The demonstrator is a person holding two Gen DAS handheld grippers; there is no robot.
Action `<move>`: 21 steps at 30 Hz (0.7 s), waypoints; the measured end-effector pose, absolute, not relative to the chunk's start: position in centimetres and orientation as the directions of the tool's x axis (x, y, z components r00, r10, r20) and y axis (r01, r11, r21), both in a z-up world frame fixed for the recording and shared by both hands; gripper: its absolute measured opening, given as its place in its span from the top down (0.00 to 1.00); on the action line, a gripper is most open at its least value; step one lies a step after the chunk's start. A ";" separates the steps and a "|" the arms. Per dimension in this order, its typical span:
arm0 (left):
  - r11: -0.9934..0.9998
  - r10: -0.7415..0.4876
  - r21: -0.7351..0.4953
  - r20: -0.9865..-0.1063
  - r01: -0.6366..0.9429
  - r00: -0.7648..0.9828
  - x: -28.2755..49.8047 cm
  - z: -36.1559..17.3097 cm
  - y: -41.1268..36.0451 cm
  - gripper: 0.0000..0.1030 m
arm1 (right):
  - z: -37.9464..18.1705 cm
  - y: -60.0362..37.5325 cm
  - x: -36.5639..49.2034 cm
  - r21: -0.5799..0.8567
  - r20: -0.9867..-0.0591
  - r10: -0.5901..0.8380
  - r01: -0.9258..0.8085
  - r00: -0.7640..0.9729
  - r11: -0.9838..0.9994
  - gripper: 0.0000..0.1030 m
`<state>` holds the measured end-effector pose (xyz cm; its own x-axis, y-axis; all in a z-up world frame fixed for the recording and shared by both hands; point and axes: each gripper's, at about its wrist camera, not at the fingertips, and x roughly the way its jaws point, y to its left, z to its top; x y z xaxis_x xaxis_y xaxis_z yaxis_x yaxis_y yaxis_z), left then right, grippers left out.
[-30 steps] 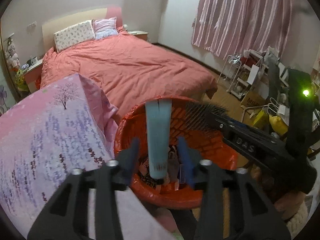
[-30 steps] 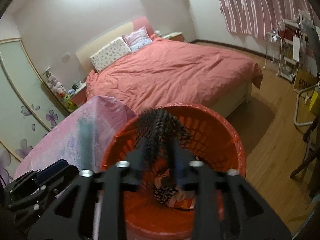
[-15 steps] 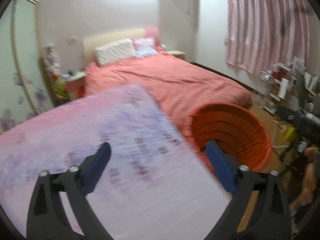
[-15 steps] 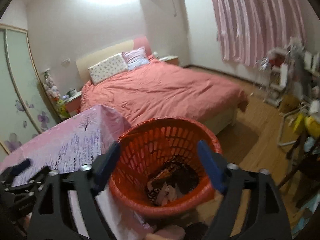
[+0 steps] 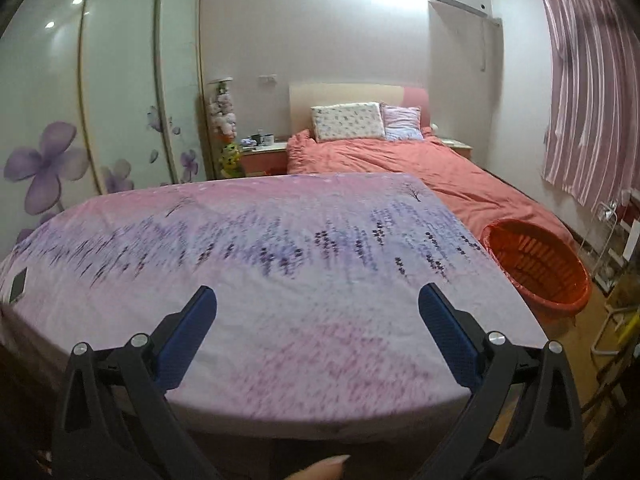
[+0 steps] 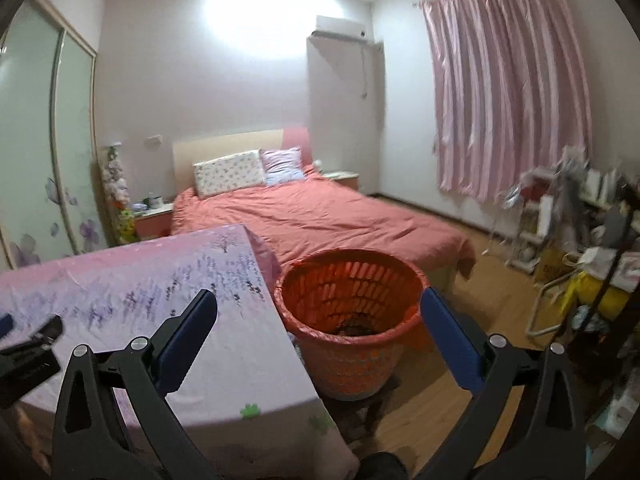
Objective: Collect trash
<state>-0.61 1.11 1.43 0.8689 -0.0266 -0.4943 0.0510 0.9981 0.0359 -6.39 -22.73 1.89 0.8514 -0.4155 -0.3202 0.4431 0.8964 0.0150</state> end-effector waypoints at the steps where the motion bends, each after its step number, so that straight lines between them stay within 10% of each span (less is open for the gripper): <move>1: 0.998 -0.022 0.038 -0.486 0.046 0.873 -1.0 1.6 1.4 0.04 | 1.8 -22.3 -6.4 -0.004 -0.319 -0.433 0.456 0.843 0.890 0.02; 21: 0.999 -0.033 0.021 -0.474 0.048 0.880 -4.0 1.8 1.6 0.04 | 1.1 -20.6 -6.3 -0.019 -0.507 -0.460 0.525 0.729 0.851 0.02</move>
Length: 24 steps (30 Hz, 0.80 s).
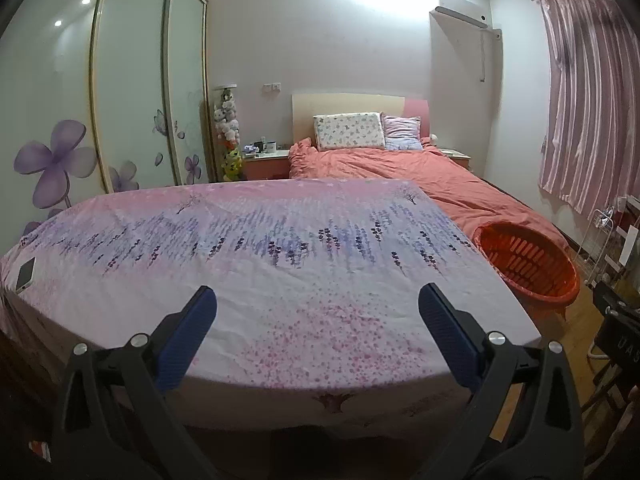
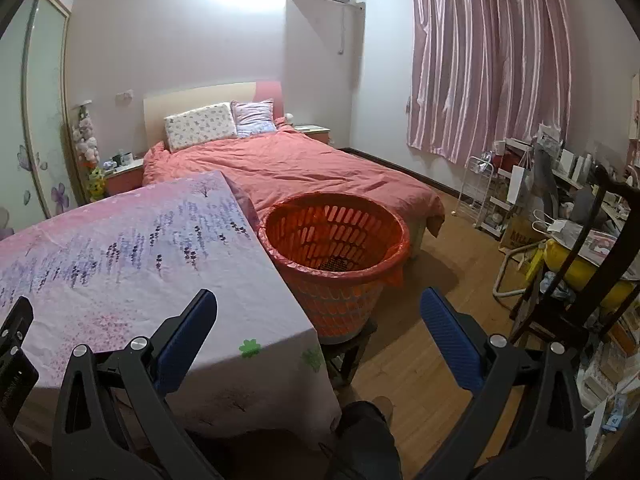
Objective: Collect trash
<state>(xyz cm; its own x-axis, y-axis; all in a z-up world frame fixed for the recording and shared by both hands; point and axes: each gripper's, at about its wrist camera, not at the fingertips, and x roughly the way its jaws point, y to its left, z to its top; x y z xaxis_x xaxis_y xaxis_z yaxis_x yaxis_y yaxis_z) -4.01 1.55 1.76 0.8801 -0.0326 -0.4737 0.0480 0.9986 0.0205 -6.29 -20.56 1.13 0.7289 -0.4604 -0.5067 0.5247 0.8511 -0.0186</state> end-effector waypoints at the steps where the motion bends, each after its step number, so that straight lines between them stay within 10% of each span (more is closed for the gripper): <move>1: 0.999 -0.031 0.019 -0.477 0.046 0.878 -4.0 1.8 1.5 0.04 | 0.8 -20.7 -6.4 -0.017 -0.509 -0.460 0.525 0.728 0.851 0.02; 24: 0.998 -0.050 0.002 -0.485 0.059 0.873 -4.3 2.2 0.8 0.04 | 1.0 -20.4 -6.5 0.013 -0.524 -0.424 0.505 0.739 0.863 0.02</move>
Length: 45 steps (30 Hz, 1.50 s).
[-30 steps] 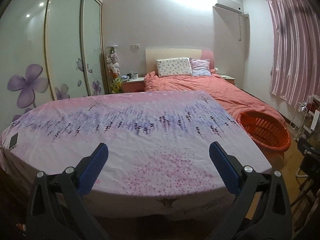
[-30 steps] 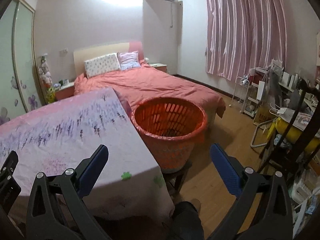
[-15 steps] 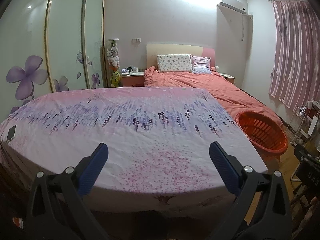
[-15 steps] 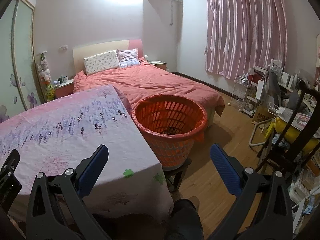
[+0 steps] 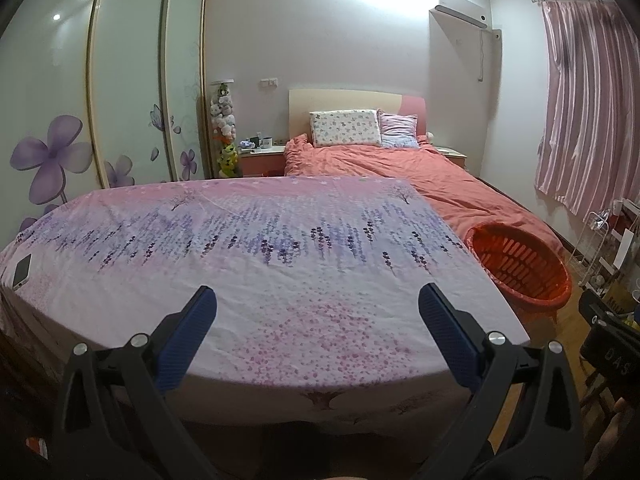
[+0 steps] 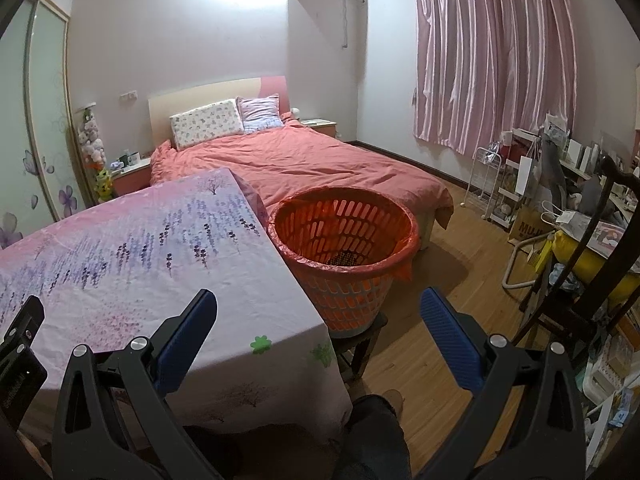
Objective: Collect trash
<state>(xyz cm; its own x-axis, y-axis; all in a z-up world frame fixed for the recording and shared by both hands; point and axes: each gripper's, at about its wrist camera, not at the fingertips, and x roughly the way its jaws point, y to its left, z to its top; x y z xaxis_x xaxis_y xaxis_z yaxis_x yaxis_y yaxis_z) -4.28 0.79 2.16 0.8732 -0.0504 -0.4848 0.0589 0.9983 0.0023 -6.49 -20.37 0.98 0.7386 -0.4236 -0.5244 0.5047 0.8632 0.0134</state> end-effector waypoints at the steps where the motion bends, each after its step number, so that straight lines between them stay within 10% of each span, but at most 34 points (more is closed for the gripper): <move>1: 0.998 -0.049 0.004 -0.484 0.058 0.874 -4.3 2.2 0.7 0.04 | 1.0 -20.4 -6.5 0.014 -0.525 -0.423 0.504 0.738 0.863 0.02; 45: 0.999 -0.034 0.021 -0.475 0.050 0.879 -3.9 2.5 0.4 0.04 | 1.0 -20.4 -6.0 0.017 -0.527 -0.419 0.501 0.740 0.865 0.02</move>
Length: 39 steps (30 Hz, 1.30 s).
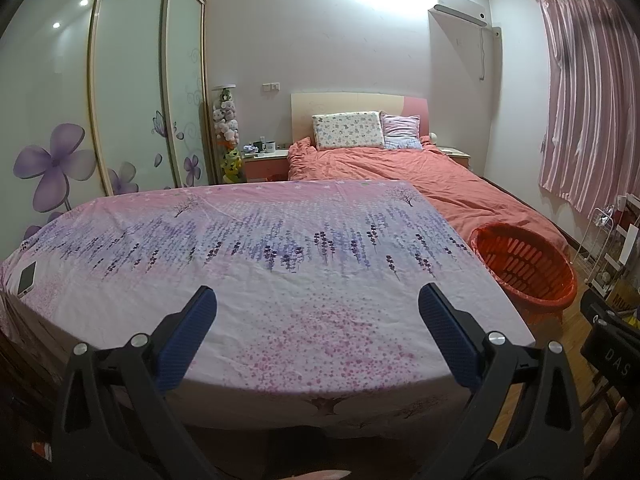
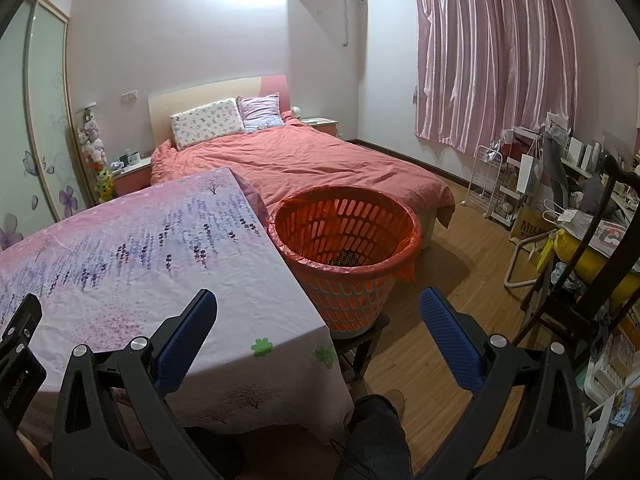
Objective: Collect trash
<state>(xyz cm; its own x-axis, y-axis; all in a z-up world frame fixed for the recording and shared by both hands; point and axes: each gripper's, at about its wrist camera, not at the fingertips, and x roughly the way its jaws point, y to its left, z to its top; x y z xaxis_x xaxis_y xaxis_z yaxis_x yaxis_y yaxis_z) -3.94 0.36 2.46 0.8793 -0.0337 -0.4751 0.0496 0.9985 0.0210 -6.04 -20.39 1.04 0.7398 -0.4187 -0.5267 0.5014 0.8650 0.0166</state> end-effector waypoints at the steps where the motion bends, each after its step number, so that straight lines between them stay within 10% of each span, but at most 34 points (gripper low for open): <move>1: 0.999 -0.034 0.021 -0.475 0.050 0.879 -3.9 2.5 0.4 0.04 | 1.0 -20.4 -6.1 0.017 -0.527 -0.419 0.502 0.740 0.865 0.02; 39: 0.999 -0.031 0.022 -0.480 0.047 0.877 -3.9 2.2 0.5 0.04 | 0.6 -20.5 -6.3 0.022 -0.530 -0.422 0.510 0.736 0.860 0.02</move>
